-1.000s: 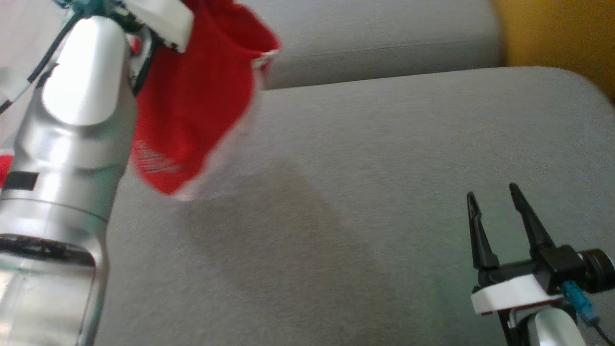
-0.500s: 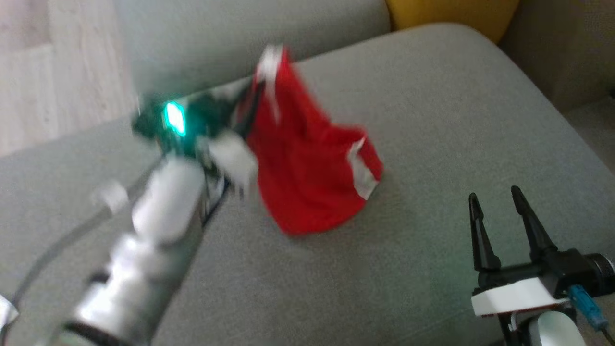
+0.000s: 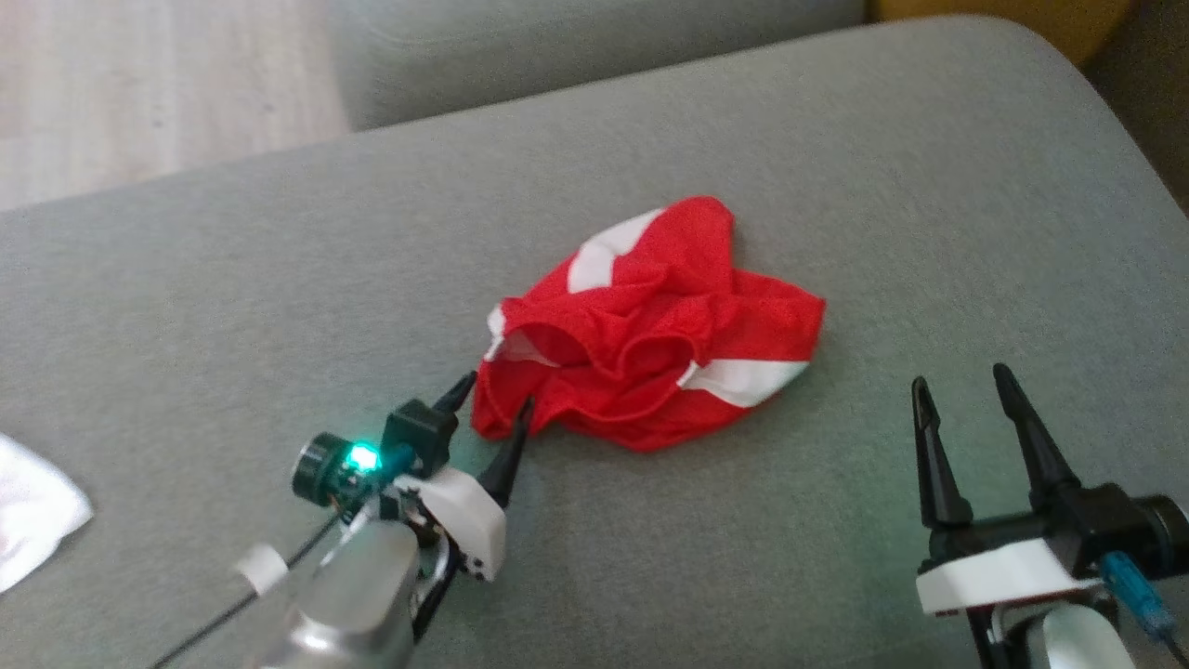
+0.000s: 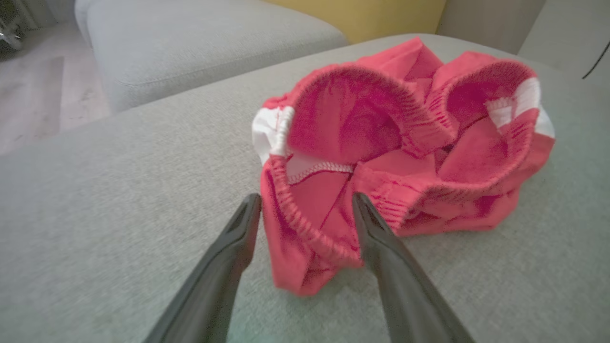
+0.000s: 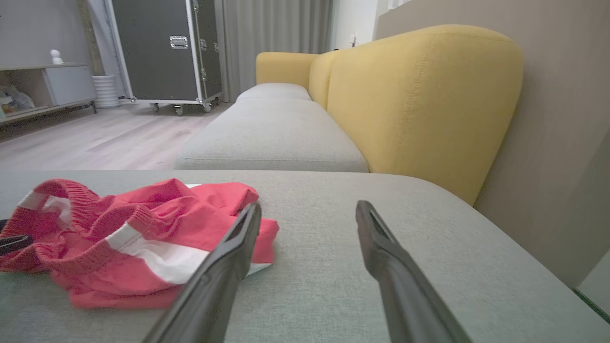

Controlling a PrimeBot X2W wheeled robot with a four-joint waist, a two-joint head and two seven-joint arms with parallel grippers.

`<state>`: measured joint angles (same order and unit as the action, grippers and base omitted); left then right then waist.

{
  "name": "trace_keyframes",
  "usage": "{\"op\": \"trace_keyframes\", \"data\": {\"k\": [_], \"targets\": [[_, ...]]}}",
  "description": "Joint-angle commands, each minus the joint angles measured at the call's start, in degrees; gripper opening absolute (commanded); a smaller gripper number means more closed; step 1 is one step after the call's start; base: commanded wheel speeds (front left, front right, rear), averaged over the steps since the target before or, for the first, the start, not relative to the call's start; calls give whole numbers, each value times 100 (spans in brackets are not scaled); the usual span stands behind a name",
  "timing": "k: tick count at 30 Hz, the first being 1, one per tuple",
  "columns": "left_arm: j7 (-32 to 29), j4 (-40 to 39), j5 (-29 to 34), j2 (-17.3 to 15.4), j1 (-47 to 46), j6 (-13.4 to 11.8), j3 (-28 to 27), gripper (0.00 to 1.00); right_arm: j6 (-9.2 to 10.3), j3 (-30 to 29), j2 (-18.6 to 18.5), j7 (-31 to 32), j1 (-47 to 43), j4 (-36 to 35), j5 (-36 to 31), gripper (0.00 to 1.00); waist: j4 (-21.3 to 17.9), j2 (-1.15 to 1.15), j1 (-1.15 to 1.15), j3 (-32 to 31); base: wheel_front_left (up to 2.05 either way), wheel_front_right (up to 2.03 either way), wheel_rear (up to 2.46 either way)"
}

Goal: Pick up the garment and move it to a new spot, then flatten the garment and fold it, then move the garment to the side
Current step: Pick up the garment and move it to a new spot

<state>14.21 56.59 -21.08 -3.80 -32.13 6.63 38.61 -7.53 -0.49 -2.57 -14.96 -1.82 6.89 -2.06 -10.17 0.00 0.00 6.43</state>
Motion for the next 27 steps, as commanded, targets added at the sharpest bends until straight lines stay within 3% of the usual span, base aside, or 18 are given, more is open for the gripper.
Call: {"op": "trace_keyframes", "data": {"k": [1, 7, 14, 17, 21, 27], "targets": [[75, -315, 35, -62, 36, -104, -210, 100, 4, 113, -31, -4, 2, -140, -34, 100, 326, 0, 0, -318, 0, 0, 0], [77, -1633, 195, -142, 986, -486, -635, 100, 4, 25, -31, -4, -224, -142, -21, 100, 789, 0, 0, -682, 0, 0, 0], [78, -3805, 515, -299, 2542, -1267, -1778, 100, 4, 25, -31, -4, -458, -136, 297, 100, 1149, 0, 0, -946, 0, 0, 0], [78, -4694, 804, -293, 3186, -1459, -2223, 100, 4, 155, -31, -4, -535, -102, 622, 100, 1194, 0, 0, -1024, 0, 0, 0], [78, -5440, 1033, -172, 3895, -1375, -2540, 100, 4, 330, -31, -4, -698, -88, 614, 100, 1254, 0, 0, -1129, 0, 0, 0], [78, -5602, 1440, -62, 4330, -1235, -2704, 100, 4, 373, -31, -4, -935, -182, 563, 100, 1304, 0, 0, -1207, 0, 0, 0]]}}
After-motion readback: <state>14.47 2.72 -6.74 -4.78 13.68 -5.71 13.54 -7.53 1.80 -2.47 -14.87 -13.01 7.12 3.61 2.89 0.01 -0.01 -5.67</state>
